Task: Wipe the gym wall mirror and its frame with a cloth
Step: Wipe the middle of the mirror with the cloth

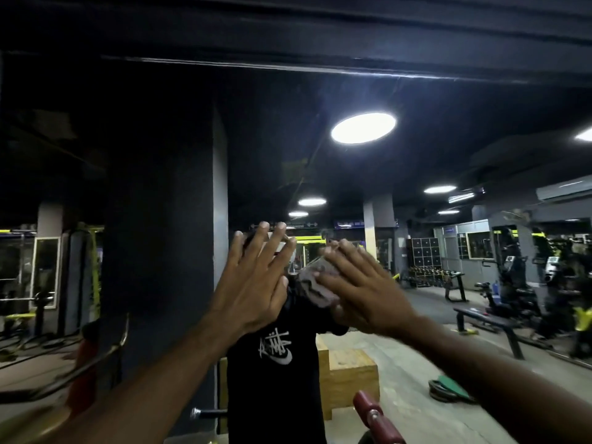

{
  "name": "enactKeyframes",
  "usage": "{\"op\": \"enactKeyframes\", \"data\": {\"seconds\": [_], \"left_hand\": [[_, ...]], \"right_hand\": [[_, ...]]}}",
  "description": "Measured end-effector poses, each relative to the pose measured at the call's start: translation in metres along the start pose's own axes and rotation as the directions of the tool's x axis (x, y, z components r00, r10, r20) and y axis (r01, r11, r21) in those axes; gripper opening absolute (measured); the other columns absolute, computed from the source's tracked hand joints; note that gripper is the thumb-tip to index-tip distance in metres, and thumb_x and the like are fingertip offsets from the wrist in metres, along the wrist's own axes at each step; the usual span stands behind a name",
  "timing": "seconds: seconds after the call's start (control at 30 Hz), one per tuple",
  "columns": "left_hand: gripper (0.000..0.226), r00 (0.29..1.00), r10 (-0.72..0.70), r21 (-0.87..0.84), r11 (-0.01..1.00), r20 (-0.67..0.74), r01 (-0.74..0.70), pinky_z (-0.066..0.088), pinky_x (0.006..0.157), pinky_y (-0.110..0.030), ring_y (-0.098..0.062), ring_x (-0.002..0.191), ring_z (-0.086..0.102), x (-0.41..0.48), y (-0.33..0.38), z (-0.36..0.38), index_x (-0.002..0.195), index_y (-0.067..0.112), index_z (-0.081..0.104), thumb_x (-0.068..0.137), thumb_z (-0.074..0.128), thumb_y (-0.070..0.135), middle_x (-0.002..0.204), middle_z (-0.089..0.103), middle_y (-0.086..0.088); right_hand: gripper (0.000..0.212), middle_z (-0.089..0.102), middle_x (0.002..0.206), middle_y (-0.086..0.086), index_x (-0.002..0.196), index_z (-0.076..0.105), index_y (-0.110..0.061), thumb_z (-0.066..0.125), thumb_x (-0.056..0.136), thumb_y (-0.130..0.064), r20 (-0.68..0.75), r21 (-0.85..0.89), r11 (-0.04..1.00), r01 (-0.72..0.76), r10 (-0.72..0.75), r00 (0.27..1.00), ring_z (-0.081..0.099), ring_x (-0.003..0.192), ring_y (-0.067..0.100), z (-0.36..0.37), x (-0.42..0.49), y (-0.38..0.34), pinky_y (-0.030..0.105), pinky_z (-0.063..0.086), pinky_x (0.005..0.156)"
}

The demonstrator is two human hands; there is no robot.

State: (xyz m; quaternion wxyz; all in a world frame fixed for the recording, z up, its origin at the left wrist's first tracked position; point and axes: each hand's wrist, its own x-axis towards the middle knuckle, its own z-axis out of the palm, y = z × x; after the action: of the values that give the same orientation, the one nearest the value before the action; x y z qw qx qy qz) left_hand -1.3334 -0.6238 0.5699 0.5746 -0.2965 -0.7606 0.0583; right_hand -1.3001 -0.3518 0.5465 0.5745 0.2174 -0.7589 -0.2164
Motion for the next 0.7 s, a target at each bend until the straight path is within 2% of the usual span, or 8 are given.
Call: {"op": "enactKeyframes", "data": {"seconds": [0.07, 0.13, 0.2, 0.33, 0.43, 0.5, 0.63, 0.7], "left_hand": [[0.071, 1.0, 0.019, 0.003, 1.0, 0.007, -0.019, 0.013, 0.122, -0.062, -0.032, 0.157, 0.014, 0.0, 0.005, 0.004, 0.161, 0.021, 0.017, 0.096, 0.036, 0.042, 0.171, 0.014, -0.009], [0.07, 1.0, -0.017, -0.009, 1.0, 0.01, 0.017, 0.009, 0.123, -0.061, -0.031, 0.158, 0.01, 0.009, 0.006, 0.003, 0.162, 0.023, 0.016, 0.098, 0.035, 0.044, 0.171, 0.01, -0.008], [0.07, 0.998, -0.062, -0.002, 0.998, 0.007, 0.062, 0.006, 0.123, -0.061, -0.031, 0.158, 0.005, 0.02, 0.007, 0.002, 0.163, 0.024, 0.015, 0.099, 0.034, 0.047, 0.172, 0.006, -0.008], [0.072, 0.994, -0.108, 0.017, 0.994, -0.006, 0.108, 0.01, 0.121, -0.064, -0.032, 0.158, 0.006, 0.035, 0.003, -0.002, 0.163, 0.027, 0.012, 0.098, 0.033, 0.051, 0.172, 0.006, -0.008], [0.073, 0.998, -0.066, 0.044, 0.997, -0.022, 0.067, 0.008, 0.119, -0.067, -0.033, 0.158, 0.008, 0.043, -0.004, -0.003, 0.162, 0.029, 0.01, 0.097, 0.03, 0.055, 0.171, 0.007, -0.008], [0.074, 0.999, -0.039, 0.077, 0.996, -0.036, 0.042, 0.006, 0.118, -0.068, -0.034, 0.157, 0.01, 0.05, -0.009, -0.003, 0.161, 0.029, 0.01, 0.097, 0.028, 0.058, 0.171, 0.008, -0.008], [0.076, 0.998, -0.009, 0.098, 0.995, -0.065, 0.015, -0.002, 0.118, -0.068, -0.034, 0.158, 0.006, 0.058, -0.013, -0.001, 0.162, 0.028, 0.009, 0.097, 0.03, 0.061, 0.172, 0.004, -0.008], [0.075, 0.996, -0.018, 0.088, 0.996, -0.087, 0.026, -0.008, 0.118, -0.066, -0.033, 0.158, 0.004, 0.058, -0.011, 0.0, 0.162, 0.029, 0.011, 0.097, 0.033, 0.059, 0.172, 0.004, -0.008]], "right_hand": [[0.069, 0.011, 0.171, 0.007, 0.16, 0.023, -0.032, 0.049, 0.098, -0.05, -0.046, 0.048, 0.975, -0.217, 0.219, 0.975, 0.002, 0.158, 0.03, -0.005, 0.007, 0.034, 0.062, 0.019, 0.123], [0.059, 0.009, 0.171, 0.006, 0.16, 0.025, -0.031, 0.036, 0.104, -0.047, -0.123, 0.2, 0.806, -0.557, 0.585, 0.802, -0.001, 0.157, 0.029, -0.018, 0.029, 0.053, 0.061, 0.011, 0.125], [0.057, 0.005, 0.172, 0.005, 0.161, 0.023, -0.032, 0.037, 0.107, -0.042, -0.122, 0.276, 0.659, -0.699, 0.746, 0.655, -0.007, 0.157, 0.029, -0.018, 0.04, 0.035, 0.057, 0.005, 0.126], [0.072, 0.0, 0.173, 0.004, 0.163, 0.01, -0.036, 0.052, 0.105, -0.04, -0.102, 0.188, 0.871, -0.453, 0.476, 0.873, -0.006, 0.158, 0.03, 0.003, -0.001, -0.034, 0.051, 0.005, 0.127], [0.069, 0.009, 0.172, 0.005, 0.161, 0.015, -0.037, 0.048, 0.102, -0.047, -0.066, 0.097, 0.973, -0.211, 0.217, 0.974, 0.006, 0.158, 0.031, -0.003, -0.009, 0.009, 0.055, 0.013, 0.126], [0.062, 0.013, 0.171, 0.006, 0.16, 0.016, -0.036, 0.037, 0.103, -0.048, -0.079, 0.112, 0.94, -0.321, 0.331, 0.94, 0.007, 0.157, 0.031, -0.017, 0.021, 0.057, 0.056, 0.014, 0.124], [0.053, 0.012, 0.171, 0.01, 0.159, 0.024, -0.031, 0.032, 0.108, -0.045, -0.151, 0.289, 0.648, -0.704, 0.758, 0.635, 0.0, 0.157, 0.034, -0.042, 0.091, 0.1, 0.059, 0.01, 0.126], [0.057, 0.005, 0.172, 0.008, 0.162, 0.019, -0.03, 0.037, 0.109, -0.036, -0.167, 0.3, 0.626, -0.72, 0.778, 0.606, -0.006, 0.157, 0.033, -0.032, 0.093, 0.066, 0.057, 0.005, 0.127]]}}
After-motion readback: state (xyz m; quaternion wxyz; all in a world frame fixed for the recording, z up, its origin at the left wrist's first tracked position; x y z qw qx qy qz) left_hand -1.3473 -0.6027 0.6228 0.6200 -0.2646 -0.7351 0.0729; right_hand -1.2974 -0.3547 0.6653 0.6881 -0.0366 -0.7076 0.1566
